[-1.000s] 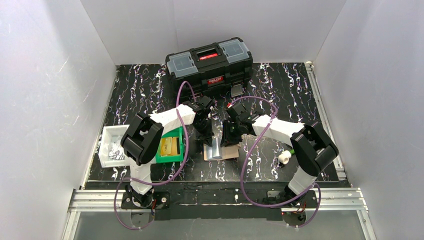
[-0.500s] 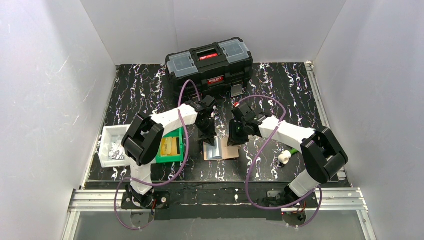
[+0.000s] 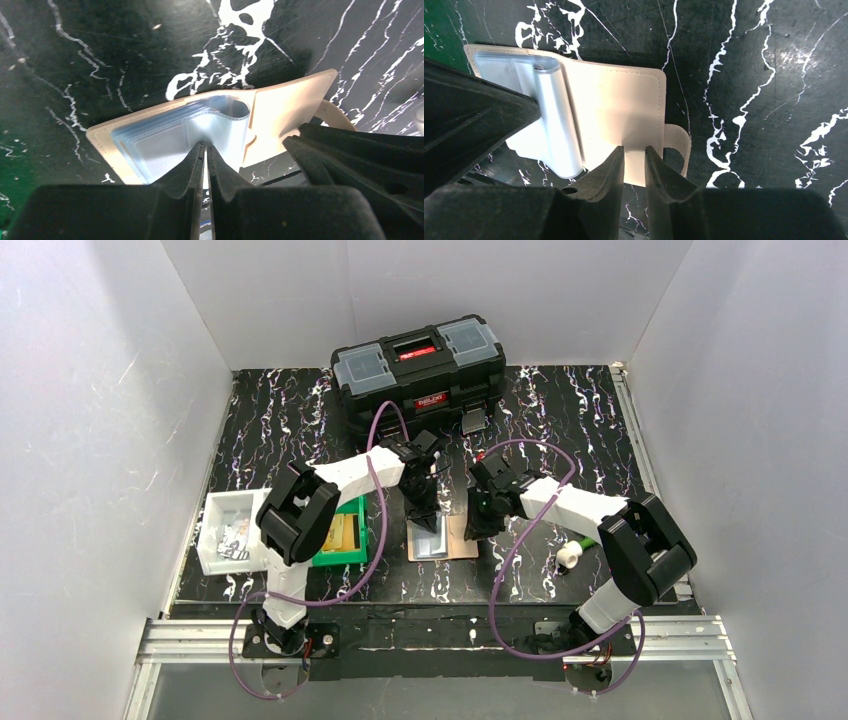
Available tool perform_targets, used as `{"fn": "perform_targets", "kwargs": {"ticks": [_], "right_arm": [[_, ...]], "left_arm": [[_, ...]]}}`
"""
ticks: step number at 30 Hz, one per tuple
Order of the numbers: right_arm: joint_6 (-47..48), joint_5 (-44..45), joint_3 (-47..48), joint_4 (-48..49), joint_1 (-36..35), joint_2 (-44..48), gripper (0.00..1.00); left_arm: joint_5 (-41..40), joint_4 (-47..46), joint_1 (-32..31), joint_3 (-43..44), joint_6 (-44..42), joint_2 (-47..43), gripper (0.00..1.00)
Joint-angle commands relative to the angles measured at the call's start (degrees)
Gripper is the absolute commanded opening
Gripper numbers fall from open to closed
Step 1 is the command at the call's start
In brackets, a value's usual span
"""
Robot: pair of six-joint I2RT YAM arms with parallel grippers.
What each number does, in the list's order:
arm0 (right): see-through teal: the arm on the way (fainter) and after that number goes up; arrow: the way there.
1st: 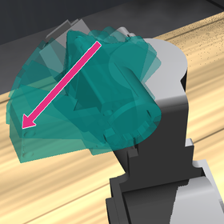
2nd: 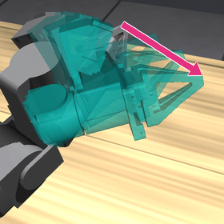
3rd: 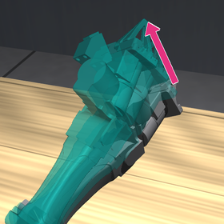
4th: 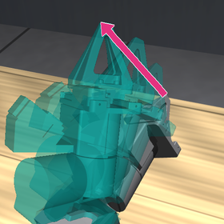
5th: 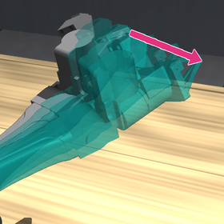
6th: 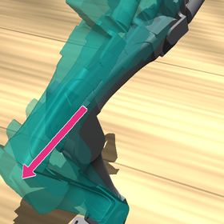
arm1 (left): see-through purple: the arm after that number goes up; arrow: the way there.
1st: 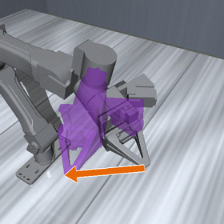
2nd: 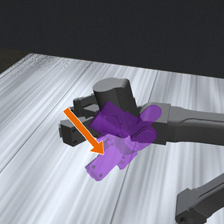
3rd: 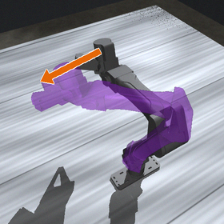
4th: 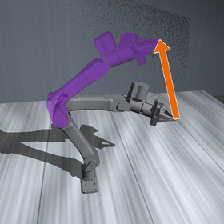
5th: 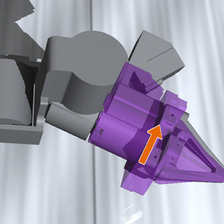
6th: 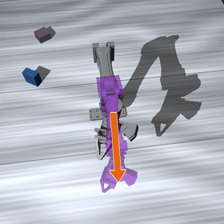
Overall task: Take the credit cards out of the card holder
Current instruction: Remove the credit card from the card holder.
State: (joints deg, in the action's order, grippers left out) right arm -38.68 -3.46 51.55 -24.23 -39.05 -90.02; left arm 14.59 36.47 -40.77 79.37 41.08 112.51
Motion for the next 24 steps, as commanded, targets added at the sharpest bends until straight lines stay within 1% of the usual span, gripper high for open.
{"fn": "perform_targets", "kwargs": {"ticks": [1,7,12,16,20,24], "right_arm": [[0.09,-1.54,-0.07,2.22,0.20,-0.46,0.29],[0.33,-2.24,0.67,2.52,0.20,-0.97,0.30],[0.43,-2.09,0.38,2.43,0.20,0.92,0.32],[1.03,-2.33,-0.32,2.88,0.20,3.26,0.40],[1.63,-3.09,-0.75,3.60,0.14,3.58,0.46],[2.28,-4.00,-0.36,4.09,-0.60,2.62,0.48]], "left_arm": [[1.93,0.89,-1.07,2.55,-0.29,1.04,0.06],[3.76,0.49,-1.59,4.20,0.26,2.66,0.06],[5.23,-0.21,-1.59,4.77,0.86,3.77,0.06],[6.29,-0.65,-1.69,5.43,1.02,4.51,0.06],[7.06,-0.68,-1.77,6.10,1.06,5.13,0.06],[7.60,-0.78,-1.84,6.25,1.13,5.42,0.06]]}}
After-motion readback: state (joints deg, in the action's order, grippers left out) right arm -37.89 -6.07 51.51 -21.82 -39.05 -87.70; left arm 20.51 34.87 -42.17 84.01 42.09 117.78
